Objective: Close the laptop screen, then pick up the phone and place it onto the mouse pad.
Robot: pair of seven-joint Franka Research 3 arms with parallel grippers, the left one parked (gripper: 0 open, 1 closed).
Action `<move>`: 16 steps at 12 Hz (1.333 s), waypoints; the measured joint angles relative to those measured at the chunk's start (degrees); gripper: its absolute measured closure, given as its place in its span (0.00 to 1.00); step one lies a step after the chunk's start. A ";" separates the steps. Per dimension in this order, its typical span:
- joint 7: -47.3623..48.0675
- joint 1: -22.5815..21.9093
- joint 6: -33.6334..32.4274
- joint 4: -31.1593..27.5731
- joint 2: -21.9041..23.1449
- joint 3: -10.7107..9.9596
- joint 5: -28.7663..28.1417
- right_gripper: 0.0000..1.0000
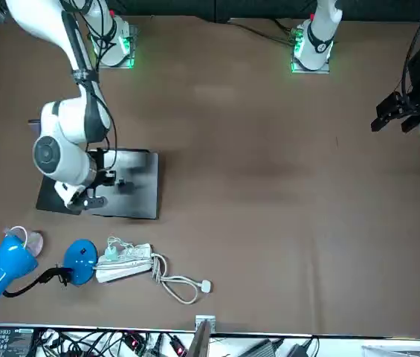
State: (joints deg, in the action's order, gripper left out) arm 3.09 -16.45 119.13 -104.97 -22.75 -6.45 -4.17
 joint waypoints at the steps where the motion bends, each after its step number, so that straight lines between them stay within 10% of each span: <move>1: -1.53 0.70 -2.80 0.80 0.88 -0.14 0.00 0.98; 6: -16.84 7.31 -12.65 1.84 8.59 -0.60 0.02 0.97; 12: -36.90 14.60 -17.06 0.57 14.38 -0.76 0.95 0.26; 16: -48.20 17.83 -17.10 -2.81 17.50 -0.77 1.68 0.02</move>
State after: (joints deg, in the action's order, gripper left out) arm -45.11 1.39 102.03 -107.78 -5.25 -7.22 -2.49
